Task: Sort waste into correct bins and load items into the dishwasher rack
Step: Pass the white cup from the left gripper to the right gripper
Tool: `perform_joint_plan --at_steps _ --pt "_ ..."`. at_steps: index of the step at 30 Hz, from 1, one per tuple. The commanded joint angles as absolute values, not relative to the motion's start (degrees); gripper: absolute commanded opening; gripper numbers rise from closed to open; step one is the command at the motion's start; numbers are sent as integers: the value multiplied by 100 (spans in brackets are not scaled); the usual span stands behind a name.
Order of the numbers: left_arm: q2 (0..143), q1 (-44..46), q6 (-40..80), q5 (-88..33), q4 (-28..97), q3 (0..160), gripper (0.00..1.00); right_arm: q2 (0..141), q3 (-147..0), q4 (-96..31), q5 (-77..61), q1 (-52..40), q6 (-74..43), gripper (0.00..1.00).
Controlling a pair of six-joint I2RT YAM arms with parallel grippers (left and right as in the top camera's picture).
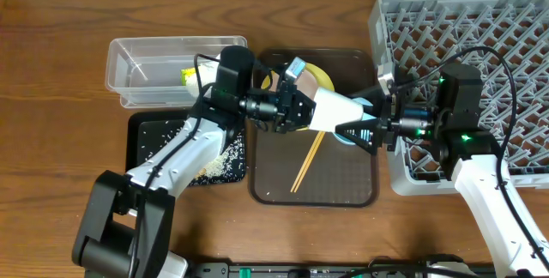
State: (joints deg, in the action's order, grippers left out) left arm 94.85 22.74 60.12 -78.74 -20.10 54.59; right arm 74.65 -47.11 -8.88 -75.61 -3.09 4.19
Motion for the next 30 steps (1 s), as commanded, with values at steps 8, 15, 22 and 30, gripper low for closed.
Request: perform_joint_plan --at_steps 8,15,22,30 --pt "9474 2296 6036 -8034 -2051 5450 6 7491 -4777 -878 -7913 -379 478 63" --pt "9474 2290 5017 -8040 -2154 5450 64 7491 -4777 -976 -7367 -377 478 60" --pt "9474 2193 3406 -6886 -895 5450 83 7446 -4851 -1076 -6023 -235 80 55" --pt "9249 2193 2222 -5159 823 5470 85 7229 -5811 -2609 -4049 257 93 57"
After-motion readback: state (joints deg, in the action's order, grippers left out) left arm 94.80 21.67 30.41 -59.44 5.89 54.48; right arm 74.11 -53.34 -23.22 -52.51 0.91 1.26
